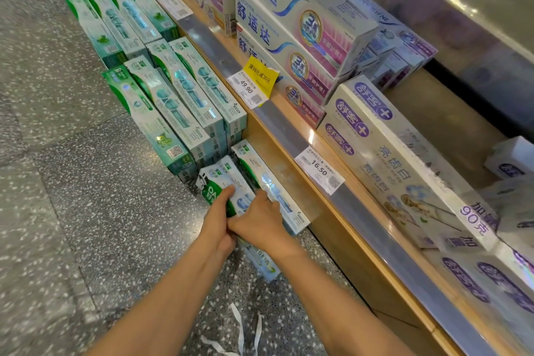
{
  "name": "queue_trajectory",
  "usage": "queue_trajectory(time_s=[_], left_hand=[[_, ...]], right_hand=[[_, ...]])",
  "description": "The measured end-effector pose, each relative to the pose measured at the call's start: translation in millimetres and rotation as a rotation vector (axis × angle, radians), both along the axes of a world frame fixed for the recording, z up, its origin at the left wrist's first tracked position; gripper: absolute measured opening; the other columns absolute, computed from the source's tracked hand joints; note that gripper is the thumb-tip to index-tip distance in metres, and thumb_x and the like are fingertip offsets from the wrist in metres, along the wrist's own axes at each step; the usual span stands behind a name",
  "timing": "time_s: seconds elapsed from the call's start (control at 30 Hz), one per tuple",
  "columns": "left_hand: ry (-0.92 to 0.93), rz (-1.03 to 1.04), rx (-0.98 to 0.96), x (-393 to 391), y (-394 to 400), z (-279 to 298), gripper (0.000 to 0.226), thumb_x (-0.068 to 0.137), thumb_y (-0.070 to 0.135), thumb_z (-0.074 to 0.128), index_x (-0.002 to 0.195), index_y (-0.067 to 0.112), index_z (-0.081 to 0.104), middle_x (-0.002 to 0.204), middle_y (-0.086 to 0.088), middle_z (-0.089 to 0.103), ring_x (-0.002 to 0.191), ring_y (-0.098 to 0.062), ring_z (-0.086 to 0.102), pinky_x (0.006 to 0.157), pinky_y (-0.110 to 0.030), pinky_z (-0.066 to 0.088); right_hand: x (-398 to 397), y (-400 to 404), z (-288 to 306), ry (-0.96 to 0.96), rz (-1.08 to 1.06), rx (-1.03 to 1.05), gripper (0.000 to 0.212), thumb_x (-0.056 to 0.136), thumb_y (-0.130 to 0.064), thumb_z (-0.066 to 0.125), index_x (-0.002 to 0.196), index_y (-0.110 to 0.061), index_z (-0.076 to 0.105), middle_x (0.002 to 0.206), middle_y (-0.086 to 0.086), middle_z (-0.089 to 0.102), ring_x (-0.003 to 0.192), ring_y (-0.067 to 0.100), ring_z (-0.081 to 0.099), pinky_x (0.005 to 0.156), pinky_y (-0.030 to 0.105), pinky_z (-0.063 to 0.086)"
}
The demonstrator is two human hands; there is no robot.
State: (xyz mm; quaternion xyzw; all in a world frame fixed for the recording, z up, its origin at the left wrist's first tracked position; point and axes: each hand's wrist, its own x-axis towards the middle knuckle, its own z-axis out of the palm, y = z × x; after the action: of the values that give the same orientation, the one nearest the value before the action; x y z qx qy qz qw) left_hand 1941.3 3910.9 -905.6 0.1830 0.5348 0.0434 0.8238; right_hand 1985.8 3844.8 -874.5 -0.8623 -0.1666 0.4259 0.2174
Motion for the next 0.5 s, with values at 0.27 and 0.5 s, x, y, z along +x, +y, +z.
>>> queue_trajectory(time_s=[0.27, 0.5], left_hand=[[0.037, 0.094, 0.008, -22.7, -22.3, 21.9, 0.054, 0.067, 0.040, 0.075, 0.111, 0.010, 0.066, 0.108, -0.013, 0.070, 0.098, -0.027, 0.067, 0.083, -0.038, 0.052], [0.025, 0.094, 0.067, -43.7, -25.4, 187.5, 0.025, 0.086, 0.025, 0.063, 0.107, 0.011, 0.067, 0.098, -0.010, 0.073, 0.086, -0.023, 0.071, 0.064, -0.029, 0.057]], right_hand=[[-17.6, -16.2, 31.9, -0.068, 0.139, -0.099, 0.083, 0.081, -0.039, 0.058, 0.146, -0.012, 0.015, 0.145, 0.011, 0.026, 0.134, 0.032, 0.024, 0.112, 0.043, 0.025], [-31.6, -17.1, 189.3, 0.000, 0.067, -0.005, 0.070, 0.069, -0.048, 0.069, 0.119, -0.018, 0.030, 0.119, 0.005, 0.048, 0.110, 0.028, 0.050, 0.093, 0.045, 0.044]])
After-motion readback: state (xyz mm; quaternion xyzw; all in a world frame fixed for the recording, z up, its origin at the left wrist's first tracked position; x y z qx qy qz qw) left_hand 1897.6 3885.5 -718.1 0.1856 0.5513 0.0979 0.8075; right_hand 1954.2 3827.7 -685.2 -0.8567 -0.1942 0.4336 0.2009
